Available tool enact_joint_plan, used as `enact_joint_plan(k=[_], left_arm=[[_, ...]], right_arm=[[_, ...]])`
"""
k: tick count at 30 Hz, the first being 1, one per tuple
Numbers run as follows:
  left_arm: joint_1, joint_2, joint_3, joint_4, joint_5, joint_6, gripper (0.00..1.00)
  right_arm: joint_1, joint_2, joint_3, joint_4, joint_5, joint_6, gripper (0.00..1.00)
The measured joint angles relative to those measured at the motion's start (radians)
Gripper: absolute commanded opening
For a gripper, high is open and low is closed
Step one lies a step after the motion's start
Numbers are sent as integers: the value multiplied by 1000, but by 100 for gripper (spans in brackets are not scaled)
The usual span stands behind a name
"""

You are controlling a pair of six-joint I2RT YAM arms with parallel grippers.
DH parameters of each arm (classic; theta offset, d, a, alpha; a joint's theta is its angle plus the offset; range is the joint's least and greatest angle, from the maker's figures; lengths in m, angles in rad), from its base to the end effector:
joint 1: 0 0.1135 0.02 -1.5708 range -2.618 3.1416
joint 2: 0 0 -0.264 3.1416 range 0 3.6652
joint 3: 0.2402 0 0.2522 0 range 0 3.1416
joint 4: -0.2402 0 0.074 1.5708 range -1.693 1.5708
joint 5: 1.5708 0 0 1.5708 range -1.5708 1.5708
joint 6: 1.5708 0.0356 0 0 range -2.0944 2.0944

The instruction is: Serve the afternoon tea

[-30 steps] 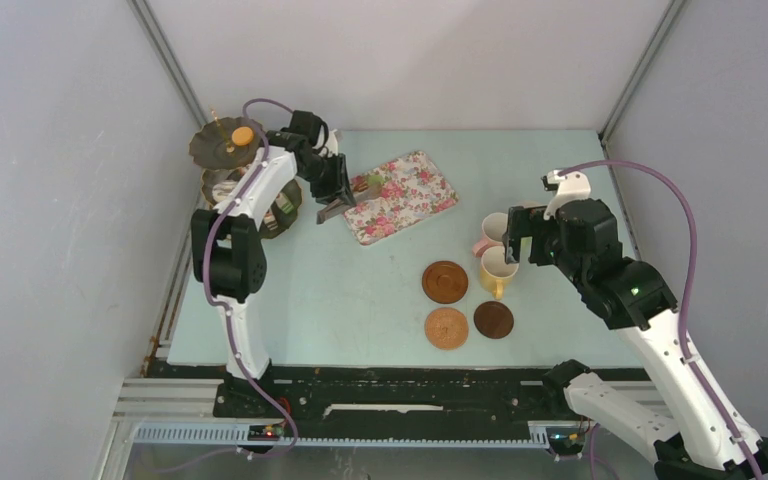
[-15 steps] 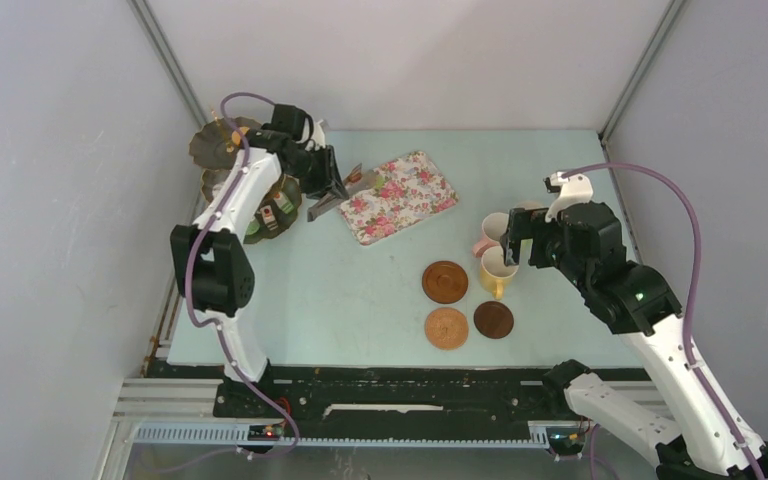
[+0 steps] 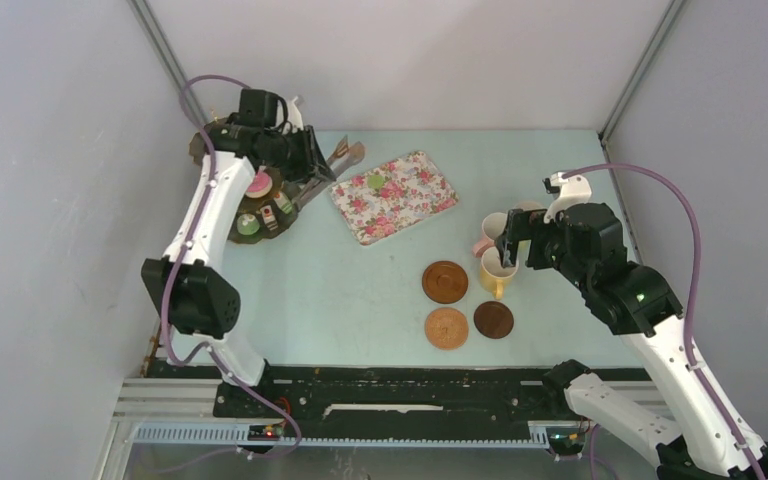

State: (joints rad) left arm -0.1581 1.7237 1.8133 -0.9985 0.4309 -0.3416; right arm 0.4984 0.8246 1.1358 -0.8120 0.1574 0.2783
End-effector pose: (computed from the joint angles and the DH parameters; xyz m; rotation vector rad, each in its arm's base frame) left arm 0.3573 -0.0720 0.3722 -0.0419 2.5123 -0.7442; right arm 0.1356 0.0675 0.3871 -0.1316 2.0757 0.3146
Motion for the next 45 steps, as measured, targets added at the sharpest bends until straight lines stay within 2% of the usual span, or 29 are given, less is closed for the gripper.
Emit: enact_joint_plan(k=[14, 20, 26, 31, 36, 41, 45], left_arm=[[45, -241, 40, -18, -45, -76, 31], [131, -369, 40, -56, -121, -102, 31], [172, -450, 40, -117, -212, -111, 31], [184, -456, 29, -167, -320, -113, 31], [197, -444, -16, -171, -368, -113, 29], [202, -403, -34, -163, -380, -114, 35], [204, -382, -34, -160, -388, -114, 36]], right_arm=[[79, 0, 0, 0, 10, -10, 100], [120, 0, 0, 0, 30, -25, 100], [145, 0, 0, 0, 35, -28, 100], [148, 0, 0, 0, 39, -28, 100], [148, 1, 0, 1, 45, -29, 100], [148, 5, 0, 3, 52, -37, 100], [148, 5, 0, 5, 56, -44, 100]])
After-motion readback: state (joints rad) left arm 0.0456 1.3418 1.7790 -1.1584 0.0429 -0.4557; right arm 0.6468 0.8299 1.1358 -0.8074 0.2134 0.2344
